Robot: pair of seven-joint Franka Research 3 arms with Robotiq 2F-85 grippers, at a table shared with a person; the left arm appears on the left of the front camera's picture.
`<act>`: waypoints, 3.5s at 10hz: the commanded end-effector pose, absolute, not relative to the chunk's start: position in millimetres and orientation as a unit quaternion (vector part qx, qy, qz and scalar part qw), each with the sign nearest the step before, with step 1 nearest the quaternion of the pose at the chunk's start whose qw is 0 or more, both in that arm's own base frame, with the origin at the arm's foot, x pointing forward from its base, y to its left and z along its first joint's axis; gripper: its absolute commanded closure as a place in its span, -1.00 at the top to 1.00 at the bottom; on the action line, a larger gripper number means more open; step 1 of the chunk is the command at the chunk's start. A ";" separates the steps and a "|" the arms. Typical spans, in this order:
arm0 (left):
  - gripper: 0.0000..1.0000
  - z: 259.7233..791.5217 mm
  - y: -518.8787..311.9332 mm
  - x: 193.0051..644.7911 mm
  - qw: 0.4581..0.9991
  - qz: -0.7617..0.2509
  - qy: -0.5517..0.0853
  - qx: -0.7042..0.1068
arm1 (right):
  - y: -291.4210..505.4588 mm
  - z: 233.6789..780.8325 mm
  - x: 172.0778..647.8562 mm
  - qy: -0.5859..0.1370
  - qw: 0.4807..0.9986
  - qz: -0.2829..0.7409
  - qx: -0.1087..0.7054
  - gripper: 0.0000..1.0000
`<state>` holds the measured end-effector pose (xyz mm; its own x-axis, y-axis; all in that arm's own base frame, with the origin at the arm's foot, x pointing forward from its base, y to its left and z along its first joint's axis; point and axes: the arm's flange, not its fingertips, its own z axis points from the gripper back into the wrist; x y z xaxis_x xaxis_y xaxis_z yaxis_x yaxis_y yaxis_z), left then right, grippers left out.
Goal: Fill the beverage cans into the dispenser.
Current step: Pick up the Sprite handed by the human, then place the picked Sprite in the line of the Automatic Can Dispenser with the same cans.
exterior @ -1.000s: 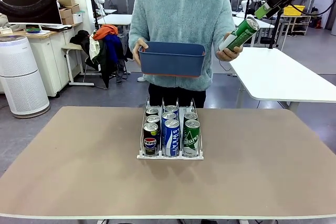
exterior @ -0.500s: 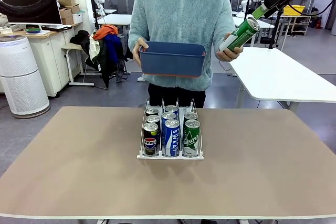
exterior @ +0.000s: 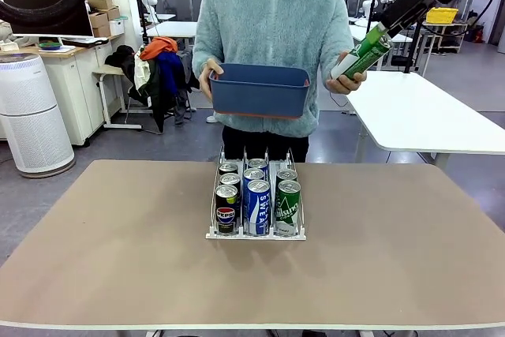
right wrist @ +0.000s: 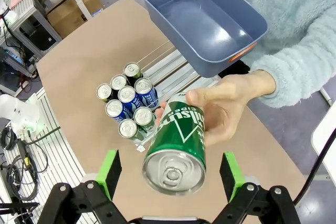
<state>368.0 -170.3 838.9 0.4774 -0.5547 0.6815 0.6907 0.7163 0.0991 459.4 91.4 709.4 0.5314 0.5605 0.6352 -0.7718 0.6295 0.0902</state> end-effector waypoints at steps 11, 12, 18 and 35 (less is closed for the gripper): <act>0.95 839.0 -168.4 368.0 0.855 -0.363 -0.359 -0.094 | 99.9 684.5 476.4 -0.262 0.863 0.389 0.186 1.00; 0.95 839.0 -168.4 368.0 0.855 -0.363 -0.359 -0.094 | 99.9 684.5 476.4 -0.262 0.863 0.389 0.186 1.00; 0.95 839.0 -168.4 368.0 0.855 -0.363 -0.359 -0.094 | 105.0 688.7 472.7 -0.266 0.861 0.391 0.185 -0.73; 0.95 839.0 -168.4 368.0 0.855 -0.363 -0.359 -0.094 | 105.3 687.9 473.6 -0.264 0.861 0.395 0.183 -1.00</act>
